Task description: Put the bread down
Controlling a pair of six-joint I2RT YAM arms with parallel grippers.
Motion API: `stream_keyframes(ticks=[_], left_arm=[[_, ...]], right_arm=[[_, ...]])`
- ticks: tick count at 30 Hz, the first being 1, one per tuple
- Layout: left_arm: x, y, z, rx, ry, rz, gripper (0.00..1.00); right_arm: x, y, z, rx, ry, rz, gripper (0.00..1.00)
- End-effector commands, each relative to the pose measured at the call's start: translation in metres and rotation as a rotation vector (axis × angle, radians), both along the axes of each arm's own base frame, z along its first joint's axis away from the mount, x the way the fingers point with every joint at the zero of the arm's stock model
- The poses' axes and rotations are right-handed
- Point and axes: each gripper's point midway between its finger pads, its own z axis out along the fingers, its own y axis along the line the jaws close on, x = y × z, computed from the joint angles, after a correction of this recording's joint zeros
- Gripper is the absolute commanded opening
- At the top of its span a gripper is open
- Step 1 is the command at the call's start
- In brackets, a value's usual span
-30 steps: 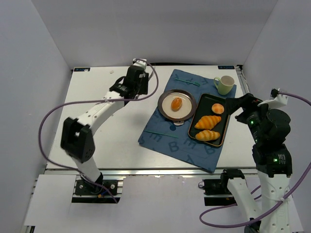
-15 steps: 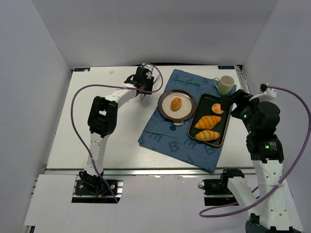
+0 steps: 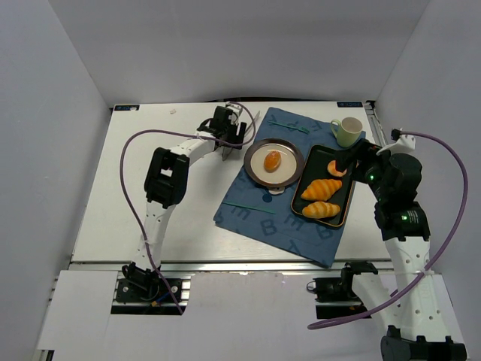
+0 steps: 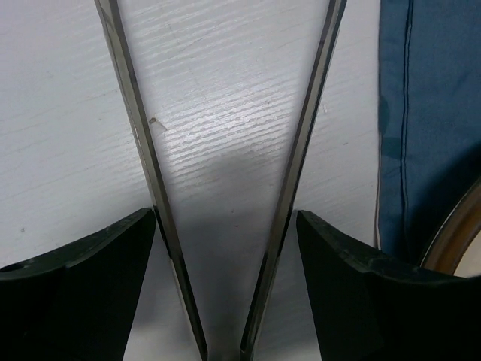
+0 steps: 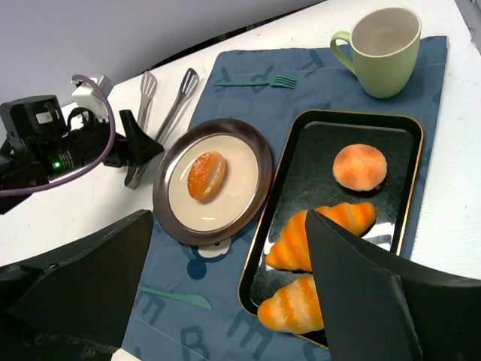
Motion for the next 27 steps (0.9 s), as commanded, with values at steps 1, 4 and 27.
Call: stream_keyframes(ticks=[1,4,27], left_arm=[[0.011,-0.002,0.031,-0.016,-0.077,0.007,0.88],[0.016,0.010,0.043,0.005,-0.103,0.046,0.91],[-0.148,0.104,0.296,-0.222,-0.306,0.235,0.98]], right_arm=[[0.004,0.001,0.022,-0.010,-0.082,0.013,0.89],[0.004,0.002,0.023,-0.011,-0.086,0.016,0.89],[-0.034,0.020,0.049,-0.013,-0.035,0.145,0.89]])
